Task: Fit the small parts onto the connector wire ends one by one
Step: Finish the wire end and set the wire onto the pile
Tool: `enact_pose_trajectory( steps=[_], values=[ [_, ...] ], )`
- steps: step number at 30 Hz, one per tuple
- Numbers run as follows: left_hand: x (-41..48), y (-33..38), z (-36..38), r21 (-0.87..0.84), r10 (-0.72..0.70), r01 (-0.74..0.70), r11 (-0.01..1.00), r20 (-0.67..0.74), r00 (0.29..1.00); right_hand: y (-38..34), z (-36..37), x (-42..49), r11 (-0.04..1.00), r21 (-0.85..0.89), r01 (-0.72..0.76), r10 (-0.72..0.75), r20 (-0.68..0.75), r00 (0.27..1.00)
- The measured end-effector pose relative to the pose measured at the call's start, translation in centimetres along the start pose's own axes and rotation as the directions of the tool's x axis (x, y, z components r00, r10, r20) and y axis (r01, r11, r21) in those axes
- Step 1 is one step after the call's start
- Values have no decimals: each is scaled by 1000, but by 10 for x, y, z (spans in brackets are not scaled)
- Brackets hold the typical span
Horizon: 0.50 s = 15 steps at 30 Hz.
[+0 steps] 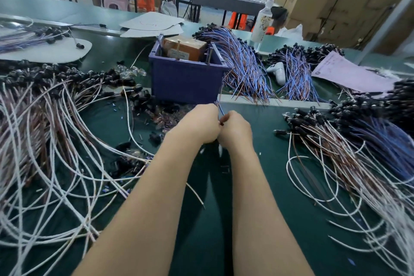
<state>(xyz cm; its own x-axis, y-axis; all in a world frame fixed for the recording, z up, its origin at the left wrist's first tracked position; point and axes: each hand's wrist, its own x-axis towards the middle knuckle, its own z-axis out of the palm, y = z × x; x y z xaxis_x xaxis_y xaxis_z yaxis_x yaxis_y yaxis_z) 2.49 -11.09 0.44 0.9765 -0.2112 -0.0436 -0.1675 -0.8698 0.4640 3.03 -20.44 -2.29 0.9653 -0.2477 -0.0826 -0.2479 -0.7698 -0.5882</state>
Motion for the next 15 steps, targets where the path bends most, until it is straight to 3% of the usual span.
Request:
enact_pose_trajectory(
  steps=[6, 10, 12, 15],
  values=[
    [4, -2, 19, 61, -87, 88, 994, -20, 996, 8, 1, 1, 997, 51, 56, -55, -11, 998],
    [5, 0, 19, 66, -122, 122, 990, -16, 992, 14, -1, 0, 918, 391, 67, -57, -36, 998],
    [-1, 2, 9, 56, -135, 137, 989, -35, 990, 13, -6, -1, 784, 610, 115, -75, -90, 993],
    [-12, 10, -27, -40, -74, 70, 997, -139, 988, 4, -23, -10, 363, 921, 145, -132, -103, 986]
  ],
)
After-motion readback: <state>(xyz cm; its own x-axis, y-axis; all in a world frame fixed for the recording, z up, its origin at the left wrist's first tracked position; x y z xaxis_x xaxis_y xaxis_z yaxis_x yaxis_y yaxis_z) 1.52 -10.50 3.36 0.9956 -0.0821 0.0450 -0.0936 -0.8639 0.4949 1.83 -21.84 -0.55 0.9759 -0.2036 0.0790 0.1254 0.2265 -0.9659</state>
